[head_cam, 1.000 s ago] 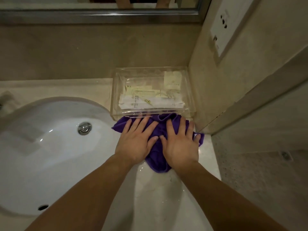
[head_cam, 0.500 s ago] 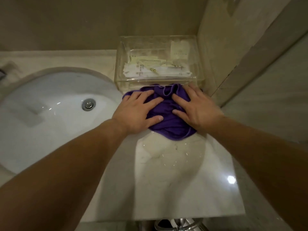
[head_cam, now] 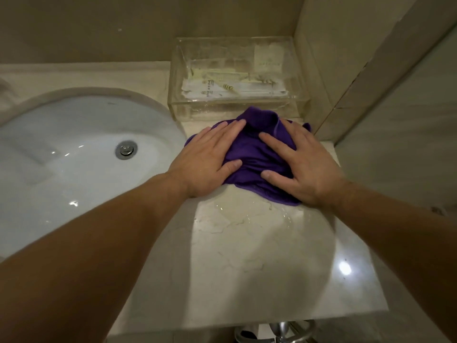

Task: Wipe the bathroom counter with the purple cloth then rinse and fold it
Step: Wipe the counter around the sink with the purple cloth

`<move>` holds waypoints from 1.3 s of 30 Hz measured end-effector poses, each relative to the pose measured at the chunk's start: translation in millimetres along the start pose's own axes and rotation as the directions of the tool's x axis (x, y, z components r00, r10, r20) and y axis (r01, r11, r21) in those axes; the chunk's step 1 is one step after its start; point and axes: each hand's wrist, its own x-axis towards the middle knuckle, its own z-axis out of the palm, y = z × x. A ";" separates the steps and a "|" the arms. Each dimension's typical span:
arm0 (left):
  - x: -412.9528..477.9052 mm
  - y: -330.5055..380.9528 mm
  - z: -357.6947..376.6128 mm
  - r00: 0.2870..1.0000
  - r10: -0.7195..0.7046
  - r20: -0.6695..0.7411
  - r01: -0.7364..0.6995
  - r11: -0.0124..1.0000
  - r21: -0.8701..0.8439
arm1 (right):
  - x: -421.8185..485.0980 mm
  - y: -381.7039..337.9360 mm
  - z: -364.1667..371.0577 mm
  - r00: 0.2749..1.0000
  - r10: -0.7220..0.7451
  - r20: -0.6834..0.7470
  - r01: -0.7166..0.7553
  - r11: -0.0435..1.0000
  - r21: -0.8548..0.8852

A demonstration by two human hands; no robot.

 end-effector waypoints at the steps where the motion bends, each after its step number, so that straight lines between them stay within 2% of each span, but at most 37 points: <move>1: -0.1 -0.3 0.4 1.000 0.007 0.008 -0.007 1.000 0.021 | -1.0 -0.2 0.7 1.000 -0.003 -0.004 0.003 1.000 -0.002; 6: -1.0 1.1 -1.2 0.996 0.025 0.084 -0.037 0.988 0.150 | -13.4 -3.3 5.1 0.999 0.003 -0.033 -0.002 1.000 0.009; 13: -17.4 11.1 2.5 0.992 0.014 0.124 -0.034 0.986 0.163 | -29.2 -7.6 12.3 0.998 -0.019 -0.062 0.020 1.000 0.009; 39: -78.0 48.6 13.0 0.992 -0.016 0.122 -0.008 0.980 0.197 | -89.4 -49.8 23.9 0.991 0.067 -0.116 -0.060 0.996 0.069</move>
